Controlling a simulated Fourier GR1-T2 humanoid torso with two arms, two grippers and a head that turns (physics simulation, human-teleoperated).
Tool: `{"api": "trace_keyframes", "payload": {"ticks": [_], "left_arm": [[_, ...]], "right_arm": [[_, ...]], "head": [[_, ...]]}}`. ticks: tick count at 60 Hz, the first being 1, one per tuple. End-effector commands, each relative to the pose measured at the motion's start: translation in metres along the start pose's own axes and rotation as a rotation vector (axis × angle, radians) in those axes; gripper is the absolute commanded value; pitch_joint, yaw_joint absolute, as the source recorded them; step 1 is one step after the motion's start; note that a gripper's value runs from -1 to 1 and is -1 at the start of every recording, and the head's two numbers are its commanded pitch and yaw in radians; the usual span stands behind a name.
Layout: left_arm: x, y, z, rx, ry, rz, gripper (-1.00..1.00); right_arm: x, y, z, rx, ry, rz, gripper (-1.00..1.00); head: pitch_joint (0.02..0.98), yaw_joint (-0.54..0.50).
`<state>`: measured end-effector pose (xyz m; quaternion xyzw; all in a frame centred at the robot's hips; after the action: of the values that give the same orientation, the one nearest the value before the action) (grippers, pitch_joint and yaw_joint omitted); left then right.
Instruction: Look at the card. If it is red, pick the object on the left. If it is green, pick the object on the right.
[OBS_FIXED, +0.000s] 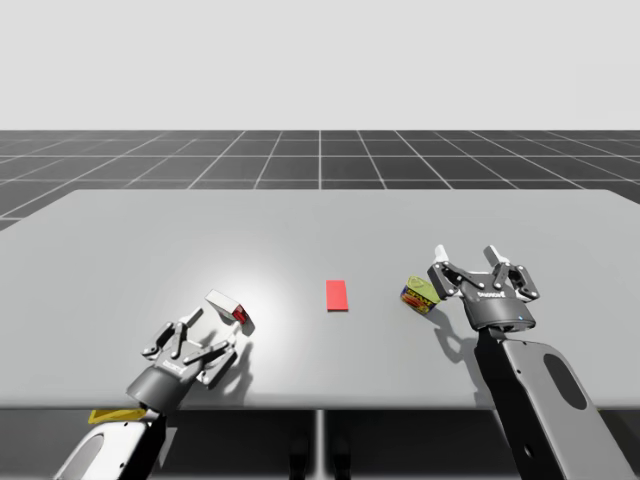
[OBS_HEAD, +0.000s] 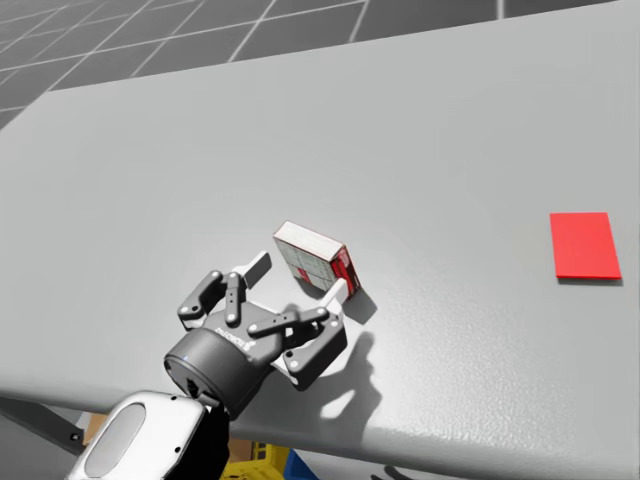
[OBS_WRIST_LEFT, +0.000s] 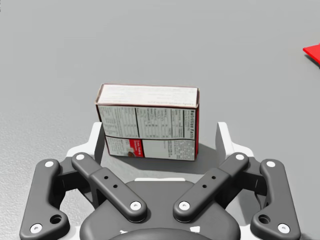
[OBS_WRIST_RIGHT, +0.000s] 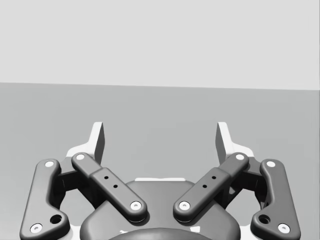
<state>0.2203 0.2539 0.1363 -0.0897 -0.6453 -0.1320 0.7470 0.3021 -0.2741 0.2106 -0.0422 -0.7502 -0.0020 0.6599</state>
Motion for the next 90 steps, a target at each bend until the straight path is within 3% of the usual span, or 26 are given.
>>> {"api": "trace_keyframes", "payload": {"ticks": [1,26,42,52,54,55,56,57,58,60,66,90], "left_arm": [[-0.002,0.003,-0.015,0.025,0.008,0.015,-1.0],[0.002,0.004,-0.04,0.035,0.025,0.06,-1.0],[0.003,0.002,-0.051,0.03,0.034,0.05,-1.0],[-0.002,0.006,-0.052,0.046,0.046,0.067,-0.98],[-0.003,0.006,-0.052,0.049,0.051,0.065,-0.85],[-0.005,0.006,-0.052,0.054,0.055,0.069,-0.44],[-0.005,0.006,-0.052,0.052,0.056,0.072,-0.22],[-0.006,0.007,-0.052,0.05,0.058,0.072,0.29],[-0.007,0.007,-0.052,0.049,0.061,0.075,0.61],[-0.009,0.006,-0.052,0.041,0.071,0.075,0.94],[-0.011,0.005,-0.051,0.035,0.078,0.069,1.0],[-0.017,-0.001,-0.051,0.018,0.09,0.047,0.97]], "right_arm": [[0.0,-0.001,0.0,-0.001,-0.001,0.001,-1.0],[0.0,-0.003,0.0,-0.007,-0.003,-0.002,-1.0],[0.001,-0.003,0.0,-0.008,-0.004,-0.003,-1.0],[0.001,-0.004,0.0,-0.009,-0.005,-0.002,-1.0],[0.001,-0.004,0.0,-0.009,-0.005,-0.001,-1.0],[0.001,-0.004,0.0,-0.009,-0.004,-0.001,-1.0],[0.001,-0.004,0.0,-0.009,-0.005,-0.002,-1.0],[0.001,-0.004,0.0,-0.009,-0.005,-0.001,-1.0],[0.001,-0.004,0.0,-0.009,-0.005,-0.001,-1.0],[0.001,-0.004,0.0,-0.01,-0.005,-0.001,-1.0],[0.001,-0.004,0.0,-0.011,-0.005,-0.001,-1.0],[0.0,-0.006,0.0,-0.026,-0.009,0.012,-1.0]], "head": [[0.833,0.36],[0.836,0.35],[0.835,0.34],[0.832,0.34],[0.832,0.34],[0.831,0.34],[0.83,0.34],[0.829,0.34],[0.828,0.34],[0.82,0.34],[0.788,0.34],[0.49,0.36]]}}
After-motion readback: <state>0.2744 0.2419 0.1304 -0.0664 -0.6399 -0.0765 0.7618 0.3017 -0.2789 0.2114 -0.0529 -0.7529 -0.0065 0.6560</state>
